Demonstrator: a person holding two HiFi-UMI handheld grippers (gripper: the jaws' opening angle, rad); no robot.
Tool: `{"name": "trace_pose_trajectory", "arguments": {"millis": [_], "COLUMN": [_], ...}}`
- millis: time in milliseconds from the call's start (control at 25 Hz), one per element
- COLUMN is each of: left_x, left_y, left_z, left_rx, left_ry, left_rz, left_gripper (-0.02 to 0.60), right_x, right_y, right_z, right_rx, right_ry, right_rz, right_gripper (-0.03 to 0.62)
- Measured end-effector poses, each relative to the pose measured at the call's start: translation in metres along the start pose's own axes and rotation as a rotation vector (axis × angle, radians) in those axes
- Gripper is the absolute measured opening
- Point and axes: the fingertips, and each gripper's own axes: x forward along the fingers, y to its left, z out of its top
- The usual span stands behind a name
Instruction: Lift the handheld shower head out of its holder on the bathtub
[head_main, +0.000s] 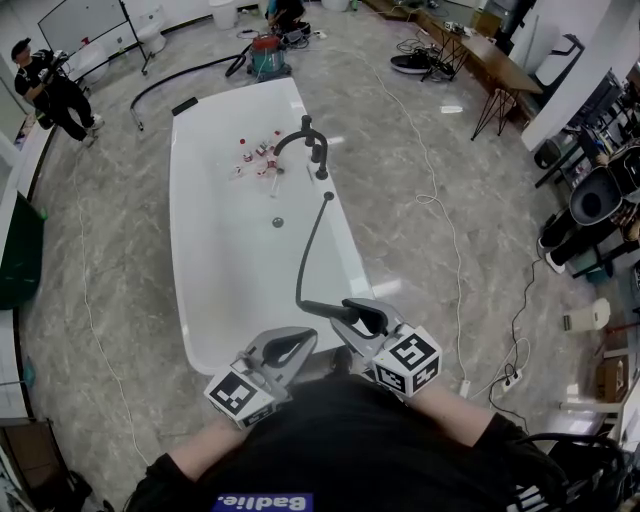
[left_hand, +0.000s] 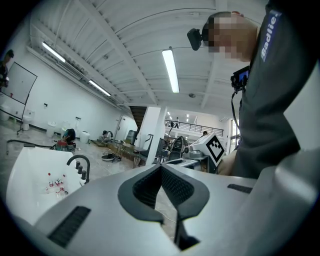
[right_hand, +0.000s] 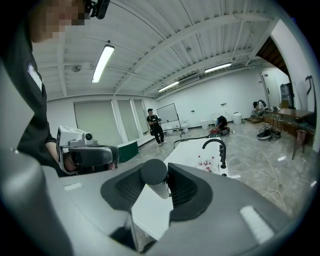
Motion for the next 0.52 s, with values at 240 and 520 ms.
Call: {"name": "trace_pose_trajectory", "arguments": {"millis": [240, 520], "left_x": [0.004, 0.005], "left_y": [0.006, 0.013], "left_z": [0.003, 0.004], "left_rx": [0.000, 0.000], "left_ry": [0.004, 0.004], "left_rz": [0.011, 0.018], "left_gripper": [0.000, 0.000], "right_x": [0.004, 0.011], "right_y": [-0.003, -0.005], "right_z": [0.006, 0.012], "right_rx": [-0.006, -0.009], "right_ry": [0.002, -0.003], "right_rz": [0.018, 0.031], "right_gripper": [0.132, 0.132]}}
